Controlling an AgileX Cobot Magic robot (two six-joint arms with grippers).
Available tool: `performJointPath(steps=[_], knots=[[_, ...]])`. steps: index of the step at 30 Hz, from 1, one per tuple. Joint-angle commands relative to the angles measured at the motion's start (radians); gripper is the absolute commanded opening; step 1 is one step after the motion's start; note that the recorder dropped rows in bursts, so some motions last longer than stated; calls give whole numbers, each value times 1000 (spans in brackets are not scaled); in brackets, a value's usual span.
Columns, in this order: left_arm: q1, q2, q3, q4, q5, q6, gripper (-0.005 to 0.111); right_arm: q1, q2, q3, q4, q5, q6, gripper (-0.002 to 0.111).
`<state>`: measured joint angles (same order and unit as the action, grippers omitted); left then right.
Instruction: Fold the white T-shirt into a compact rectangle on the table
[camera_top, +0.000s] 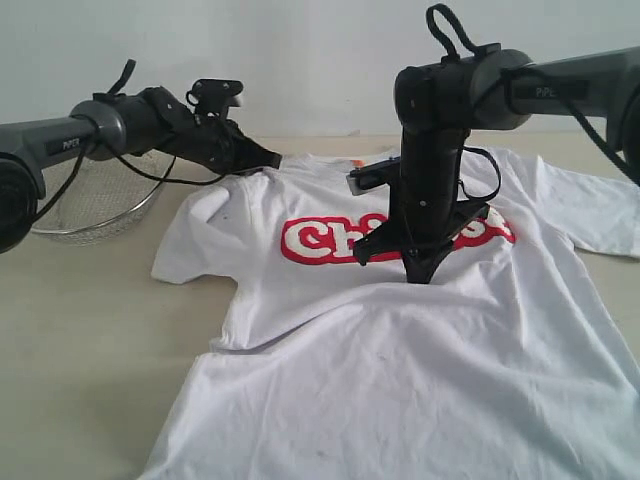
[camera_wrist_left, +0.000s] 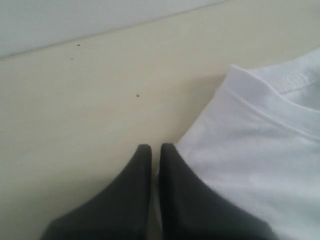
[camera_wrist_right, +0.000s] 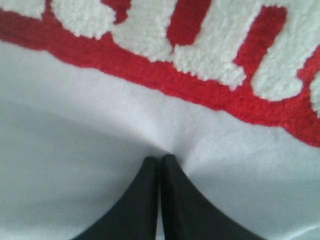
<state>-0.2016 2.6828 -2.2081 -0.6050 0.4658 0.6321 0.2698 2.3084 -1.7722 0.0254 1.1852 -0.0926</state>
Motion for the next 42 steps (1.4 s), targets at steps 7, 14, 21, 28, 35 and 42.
performJointPath(steps=[7, 14, 21, 28, 35, 42], knots=[[22, -40, -19, -90, 18, 103, 4, -4, 4, 15, -6, -26, -21, 0], [15, -132, -66, -42, 262, 75, 4, -2, -59, 15, -6, -182, -46, 0], [15, -162, -66, 113, 509, -106, 4, -2, -126, 0, -6, -384, -48, 0], [4, -203, -66, 109, 686, -132, 4, -2, 0, -161, -6, -355, -50, 0], [4, -244, 43, 125, 749, -135, 4, -11, 135, -317, -6, -257, -50, 0], [4, -358, 248, 107, 694, -69, 4, -39, 174, -333, 23, -223, -49, 0]])
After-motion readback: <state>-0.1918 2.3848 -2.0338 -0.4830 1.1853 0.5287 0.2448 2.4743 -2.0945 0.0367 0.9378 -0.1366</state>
